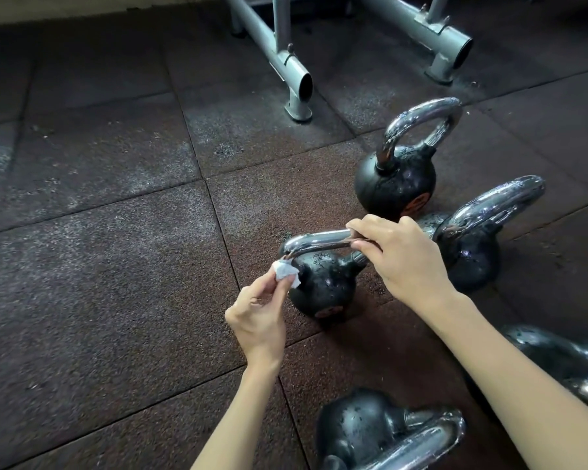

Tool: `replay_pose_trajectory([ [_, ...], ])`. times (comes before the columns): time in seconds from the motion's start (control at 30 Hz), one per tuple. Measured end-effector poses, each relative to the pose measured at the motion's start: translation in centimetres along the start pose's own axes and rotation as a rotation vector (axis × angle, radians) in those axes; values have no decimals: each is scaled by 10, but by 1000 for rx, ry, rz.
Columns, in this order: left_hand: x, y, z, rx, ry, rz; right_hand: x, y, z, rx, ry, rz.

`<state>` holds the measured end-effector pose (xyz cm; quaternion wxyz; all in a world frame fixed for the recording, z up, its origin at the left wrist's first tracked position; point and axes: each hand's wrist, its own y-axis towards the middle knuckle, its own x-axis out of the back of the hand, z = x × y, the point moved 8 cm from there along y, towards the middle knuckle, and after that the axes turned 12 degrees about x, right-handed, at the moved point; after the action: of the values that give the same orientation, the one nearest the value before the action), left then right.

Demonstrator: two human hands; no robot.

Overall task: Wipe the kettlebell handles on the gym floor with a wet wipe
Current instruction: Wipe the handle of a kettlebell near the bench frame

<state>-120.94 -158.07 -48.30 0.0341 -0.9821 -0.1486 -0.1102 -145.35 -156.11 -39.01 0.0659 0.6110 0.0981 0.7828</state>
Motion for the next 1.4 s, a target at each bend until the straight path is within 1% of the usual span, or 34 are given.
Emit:
replay_pose_trajectory([
  [0.07, -1, -4, -1, 24, 3, -33, 0, -2, 6, -10, -5, -1],
  [0.2, -6, -9, 4, 158, 0, -33, -1, 1, 13, -13, 1, -19],
  [0.27, -3, -10, 2, 231, -12, -7, -3, 1, 13, -21, 15, -30],
  [0.33, 7, -12, -1, 296, -35, 45, 4, -1, 15, -19, 21, -101],
  [0.4, 12, -13, -7, 357, -105, 175, 12, -8, 24, 40, 25, -186],
  [0.43, 12, -13, -15, 369, -126, 263, 11, -12, 32, 101, 91, -168],
  [0.5, 5, -18, -36, 392, -132, 484, -1, -18, 53, 187, 364, -16],
  [0.53, -1, -22, -44, 407, -119, 593, -6, -21, 61, 188, 486, 46],
  [0.57, -5, -25, -53, 420, -94, 688, -6, -22, 64, 161, 575, 62],
  [0.63, -10, -24, -66, 412, 32, 823, -4, -21, 57, 63, 713, 30],
  [0.73, -20, -16, -79, 310, 219, 1018, 2, -24, 47, -15, 795, -23],
  [0.8, -28, -13, -85, 263, 264, 1093, 5, -29, 41, -54, 825, -53],
  [0.9, -42, -14, -97, 223, 344, 1180, 3, -36, 30, -152, 887, -52],
  [0.97, -48, -8, -103, 151, 479, 1191, 3, -42, 19, -243, 938, -109],
  [1.0, -52, 3, -107, 81, 543, 1124, 4, -45, 12, -313, 974, -170],
  [1.07, -55, 37, -123, -118, 712, 839, 2, -56, -7, -500, 1053, -313],
  [1.1, -59, 49, -133, -214, 802, 749, 0, -63, -15, -597, 1086, -370],
  [1.13, -67, 56, -135, -266, 903, 753, -3, -70, -21, -688, 1110, -417],
  [1.2, -80, 60, -123, -232, 1080, 920, -12, -82, -29, -838, 1120, -477],
  [1.23, -81, 60, -117, -202, 1112, 983, -17, -86, -30, -896, 1116, -487],
  [1.27, -81, 60, -113, -200, 1111, 1006, -22, -87, -29, -945, 1118, -482],
  [1.33, -77, 57, -112, -282, 1127, 983, -37, -85, -25, -1044, 1173, -419],
  [1.4, -73, 51, -114, -445, 1238, 904, -56, -83, -17, -1155, 1305, -334],
])
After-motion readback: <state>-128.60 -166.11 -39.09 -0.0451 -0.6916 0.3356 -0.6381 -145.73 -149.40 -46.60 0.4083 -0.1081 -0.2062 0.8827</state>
